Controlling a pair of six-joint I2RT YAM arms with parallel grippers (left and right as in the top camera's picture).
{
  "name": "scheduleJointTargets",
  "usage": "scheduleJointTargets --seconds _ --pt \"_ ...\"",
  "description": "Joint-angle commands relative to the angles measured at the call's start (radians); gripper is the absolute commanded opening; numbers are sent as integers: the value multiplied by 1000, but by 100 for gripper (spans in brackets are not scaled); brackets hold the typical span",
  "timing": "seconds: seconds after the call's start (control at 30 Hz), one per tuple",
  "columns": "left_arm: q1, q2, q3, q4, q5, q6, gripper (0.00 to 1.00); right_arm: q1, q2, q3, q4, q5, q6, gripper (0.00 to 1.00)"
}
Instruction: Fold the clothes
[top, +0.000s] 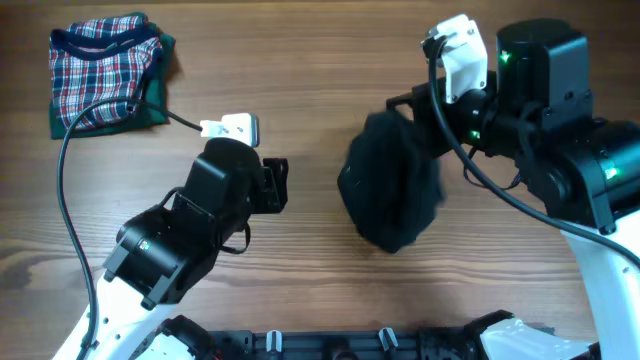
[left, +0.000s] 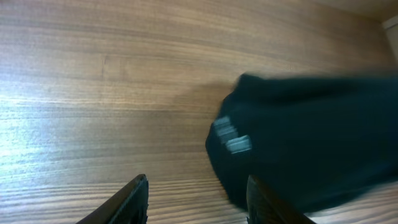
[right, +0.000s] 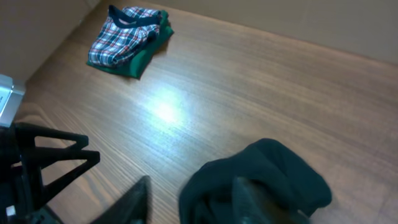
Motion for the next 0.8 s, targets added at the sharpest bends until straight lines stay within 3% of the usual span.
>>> scheduleJointTargets --seconds 0.0,0.17,0.4,0.63,0.77 --pt "6 1 5 32 15 29 51 -2 -6 10 -26 7 -4 69" --pt "6 1 5 42 31 29 50 -14 27 -63 -156 142 159 76" --pt "6 31 5 15 34 29 50 -18 43 -464 -98 137 260 83" --pt "6 60 5 16 33 30 51 -10 -125 -810 46 49 262 74" --pt "6 60 5 24 33 29 52 -3 -262 -1062 222 14 323 61"
